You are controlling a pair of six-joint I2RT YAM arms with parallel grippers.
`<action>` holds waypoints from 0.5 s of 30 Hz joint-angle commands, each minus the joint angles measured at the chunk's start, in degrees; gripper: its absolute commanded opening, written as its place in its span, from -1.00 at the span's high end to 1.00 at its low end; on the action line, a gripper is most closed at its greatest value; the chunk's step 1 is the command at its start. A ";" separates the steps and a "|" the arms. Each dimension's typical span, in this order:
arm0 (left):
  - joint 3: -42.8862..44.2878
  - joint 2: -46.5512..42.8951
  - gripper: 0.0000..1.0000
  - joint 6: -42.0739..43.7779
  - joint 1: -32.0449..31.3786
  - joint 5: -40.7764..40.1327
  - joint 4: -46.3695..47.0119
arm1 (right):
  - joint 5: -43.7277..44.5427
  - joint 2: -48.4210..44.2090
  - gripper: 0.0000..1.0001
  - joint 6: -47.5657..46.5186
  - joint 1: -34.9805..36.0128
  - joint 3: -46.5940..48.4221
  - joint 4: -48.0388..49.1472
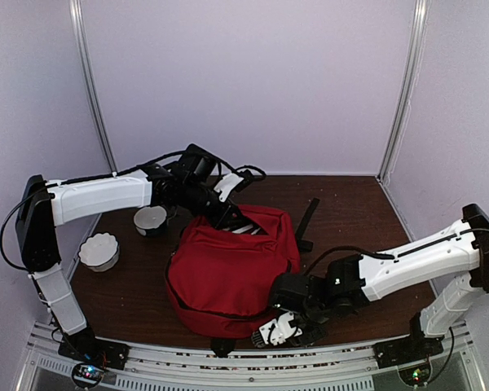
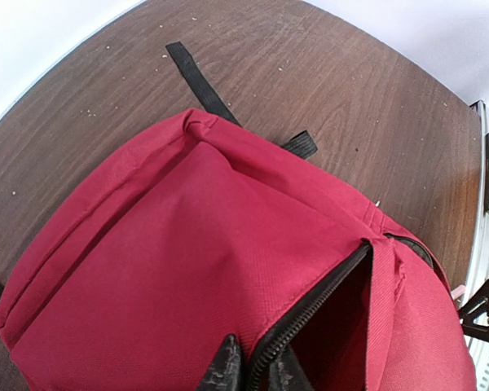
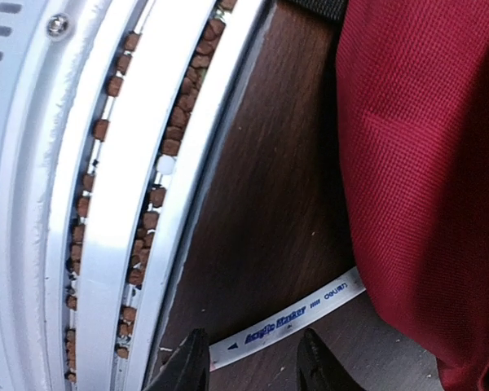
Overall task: Pack the student bag
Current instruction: Adjust the pen at the corner of the board.
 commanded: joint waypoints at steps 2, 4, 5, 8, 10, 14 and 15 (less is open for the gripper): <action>1.07 -0.96 0.75 -0.44 0.05 1.22 1.85 | 5.55 2.88 0.24 1.82 0.27 -1.12 3.02; 1.07 -0.94 0.75 -0.45 0.06 1.31 1.85 | 6.28 4.02 0.23 2.13 0.29 -0.87 2.97; 1.07 -0.87 0.74 -0.45 0.02 1.31 1.85 | 6.76 4.79 0.23 2.22 0.25 -0.72 2.85; 1.07 -0.86 0.75 -0.45 0.02 1.24 1.85 | 8.82 6.05 0.22 2.44 0.14 -0.79 3.03; 1.05 -0.86 0.74 -0.45 0.09 1.22 1.85 | 10.26 6.09 0.22 2.67 -0.22 -1.22 3.42; 1.11 -0.76 0.74 -0.56 0.05 1.52 1.85 | 11.70 6.05 0.22 3.34 -2.31 -2.03 2.73; 1.13 -0.77 0.74 -0.54 0.02 1.57 1.85 | 11.98 5.89 0.22 3.32 -3.03 -2.25 2.65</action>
